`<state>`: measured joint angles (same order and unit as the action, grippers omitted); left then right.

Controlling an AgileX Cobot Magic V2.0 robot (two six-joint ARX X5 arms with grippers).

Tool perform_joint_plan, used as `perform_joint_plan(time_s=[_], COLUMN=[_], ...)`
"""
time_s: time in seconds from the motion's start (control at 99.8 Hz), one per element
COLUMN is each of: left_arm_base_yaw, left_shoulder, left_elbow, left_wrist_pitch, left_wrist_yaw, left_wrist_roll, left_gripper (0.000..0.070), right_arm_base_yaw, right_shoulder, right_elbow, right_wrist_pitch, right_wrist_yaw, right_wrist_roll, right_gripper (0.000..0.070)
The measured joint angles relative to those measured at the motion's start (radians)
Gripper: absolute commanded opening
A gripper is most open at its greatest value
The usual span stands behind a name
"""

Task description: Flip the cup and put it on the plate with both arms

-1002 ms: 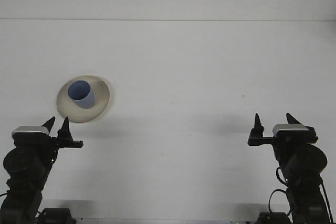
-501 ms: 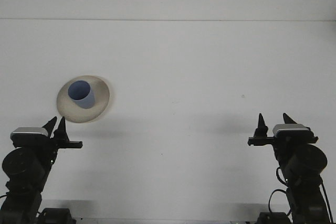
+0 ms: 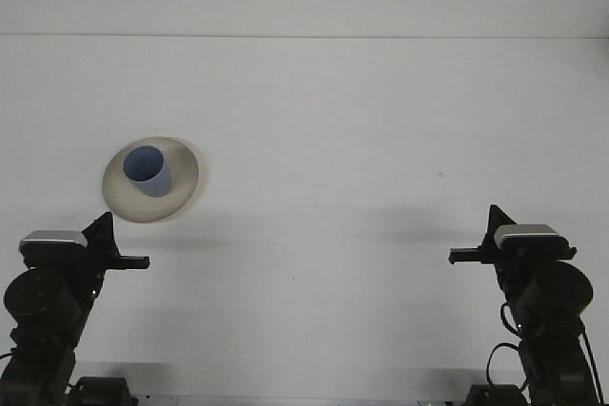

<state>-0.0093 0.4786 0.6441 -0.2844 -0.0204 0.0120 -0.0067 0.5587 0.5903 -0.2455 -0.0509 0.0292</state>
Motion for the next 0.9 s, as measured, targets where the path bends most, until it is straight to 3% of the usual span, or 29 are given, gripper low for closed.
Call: perform_joint_plan(time_s=[0.901], left_arm_base_yaw=[-0.002], left_shoulder=[-0.015], left_elbow=[0.0], left_wrist_pitch=[0.051], left_wrist_yaw=[-0.002], left_wrist_roll=[0.013], left_gripper=[0.0011], right_arm_base_yaw=[0.0], right_shoulder=[0.0], right_elbow=[0.0], right_wrist_pitch=[0.005], right_wrist_yaw=[0.0], right_wrist_roll=[0.0], right_gripper=[0.0002])
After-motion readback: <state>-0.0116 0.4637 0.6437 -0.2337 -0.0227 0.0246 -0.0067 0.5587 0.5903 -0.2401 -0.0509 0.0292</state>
